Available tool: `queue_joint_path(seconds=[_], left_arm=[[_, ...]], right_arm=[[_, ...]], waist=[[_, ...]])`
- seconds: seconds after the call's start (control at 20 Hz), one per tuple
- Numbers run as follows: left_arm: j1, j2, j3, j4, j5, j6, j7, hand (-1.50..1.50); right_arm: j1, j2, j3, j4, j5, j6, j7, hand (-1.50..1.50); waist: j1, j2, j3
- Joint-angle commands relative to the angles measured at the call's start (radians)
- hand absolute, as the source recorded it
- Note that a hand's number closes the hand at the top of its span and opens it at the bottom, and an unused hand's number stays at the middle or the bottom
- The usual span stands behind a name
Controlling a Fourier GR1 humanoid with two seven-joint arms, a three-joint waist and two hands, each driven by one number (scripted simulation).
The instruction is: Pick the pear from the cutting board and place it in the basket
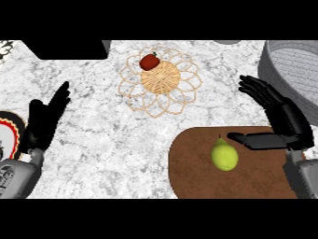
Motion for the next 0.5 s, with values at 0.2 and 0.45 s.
queue_joint_path(seconds=[0.2, 0.45], left_arm=[[0.036, -0.023, -0.01, 0.023, -0.024, 0.011, -0.047, 0.0], [-0.017, -0.031, 0.004, 0.048, -0.019, -0.003, -0.022, 0.0]], right_arm=[[-0.084, -0.425, 0.048, -0.056, 0.073, 0.338, 0.27, -1.5], [-0.138, -0.539, 0.056, -0.044, -0.134, 0.647, 0.366, -1.5]], waist=[[0.008, 0.001, -0.001], [0.007, 0.004, 0.001]])
